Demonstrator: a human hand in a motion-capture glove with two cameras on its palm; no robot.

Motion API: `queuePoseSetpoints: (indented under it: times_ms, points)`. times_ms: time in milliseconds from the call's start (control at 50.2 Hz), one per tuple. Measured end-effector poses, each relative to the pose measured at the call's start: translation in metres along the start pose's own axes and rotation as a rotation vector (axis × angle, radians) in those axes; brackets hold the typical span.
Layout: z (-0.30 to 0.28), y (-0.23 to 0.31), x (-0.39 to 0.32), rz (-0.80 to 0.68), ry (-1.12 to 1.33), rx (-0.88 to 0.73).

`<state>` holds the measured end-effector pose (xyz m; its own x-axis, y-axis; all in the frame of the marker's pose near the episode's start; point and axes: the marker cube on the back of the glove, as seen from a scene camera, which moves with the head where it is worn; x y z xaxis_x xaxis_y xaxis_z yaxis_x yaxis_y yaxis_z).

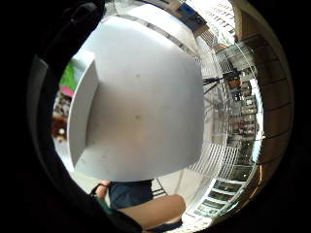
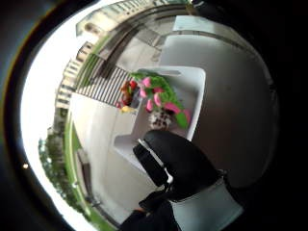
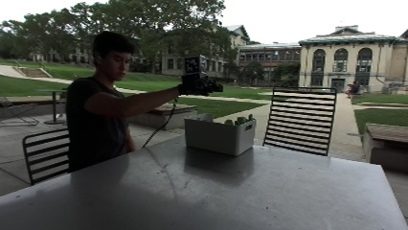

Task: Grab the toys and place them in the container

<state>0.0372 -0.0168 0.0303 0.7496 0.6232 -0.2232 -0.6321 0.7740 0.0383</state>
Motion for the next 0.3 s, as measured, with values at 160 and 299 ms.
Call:
queuePoseSetpoints:
  times_ms: [160,299]
  points:
    - [0.004,0.009,0.028,0.170,0.042,-0.008]
    - [0.003,0.023,0.070,0.134,-0.083,-0.012]
